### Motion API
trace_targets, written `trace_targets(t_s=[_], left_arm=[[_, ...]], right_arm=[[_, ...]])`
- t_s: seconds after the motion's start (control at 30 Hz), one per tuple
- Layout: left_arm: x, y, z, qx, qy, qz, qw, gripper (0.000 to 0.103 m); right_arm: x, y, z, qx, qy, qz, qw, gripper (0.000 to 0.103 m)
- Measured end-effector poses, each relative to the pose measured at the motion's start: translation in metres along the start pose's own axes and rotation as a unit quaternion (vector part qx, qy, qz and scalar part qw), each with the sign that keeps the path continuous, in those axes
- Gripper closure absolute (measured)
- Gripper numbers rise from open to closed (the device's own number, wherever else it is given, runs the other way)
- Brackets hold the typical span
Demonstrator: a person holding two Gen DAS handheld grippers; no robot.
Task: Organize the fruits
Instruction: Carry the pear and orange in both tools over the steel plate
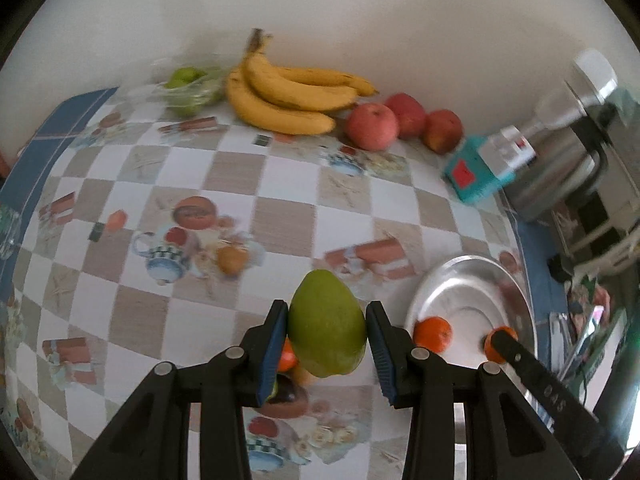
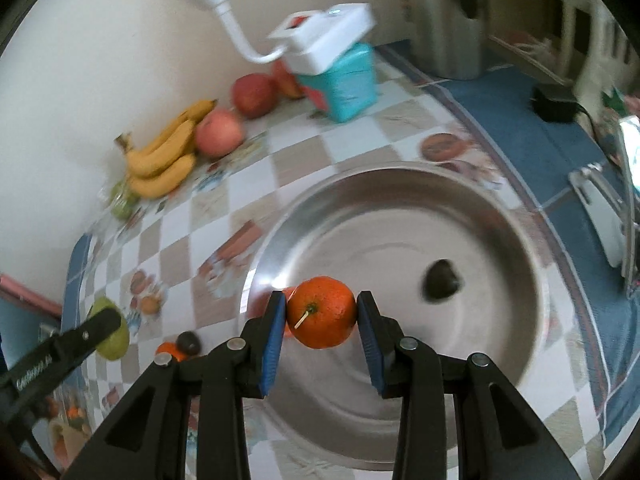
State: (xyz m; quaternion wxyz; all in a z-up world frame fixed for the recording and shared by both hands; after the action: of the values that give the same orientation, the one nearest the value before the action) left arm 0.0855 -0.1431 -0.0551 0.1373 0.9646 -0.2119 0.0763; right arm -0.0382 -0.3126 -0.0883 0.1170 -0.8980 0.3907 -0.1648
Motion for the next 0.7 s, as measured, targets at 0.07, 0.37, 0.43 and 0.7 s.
trace_targets(t_s=[0.07, 0.37, 0.43, 0.7], left_arm=[[-0.003, 0.011, 0.003, 0.001, -0.003, 0.013, 0.9999, 0.06], [-0.025, 0.076, 0.02, 0.004, -0.02, 0.098, 0.995, 0.06], [-0.032, 0.09, 0.025, 0.007, -0.022, 0.119, 0.9927, 0.06], [-0.047, 0.107, 0.053, 0.023, -0.044, 0.157, 0.9864, 0.06]], right_arm=[[0.001, 0.012, -0.002, -0.013, 0.002, 0.013, 1.0, 0.066], [0.003, 0.054, -0.011, -0.018, 0.009, 0.071, 0.997, 0.065], [0.002, 0.057, -0.011, -0.016, 0.006, 0.077, 0.997, 0.065], [-0.011, 0.056, 0.003, -0.014, -0.03, 0.078, 0.996, 0.065]])
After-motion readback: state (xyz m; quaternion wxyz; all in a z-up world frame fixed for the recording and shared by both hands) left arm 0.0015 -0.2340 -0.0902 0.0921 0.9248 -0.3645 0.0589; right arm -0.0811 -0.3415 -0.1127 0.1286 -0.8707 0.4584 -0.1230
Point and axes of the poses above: each gripper's, at about its wrist camera, not at the fingertips, and z roughly the way its jaws point, y to its right, x to its top, the point moved 9 cm from there along z, roughly the way its jaws point, and after that the axes turned 14 degrees about -y, right-handed, at the moved point
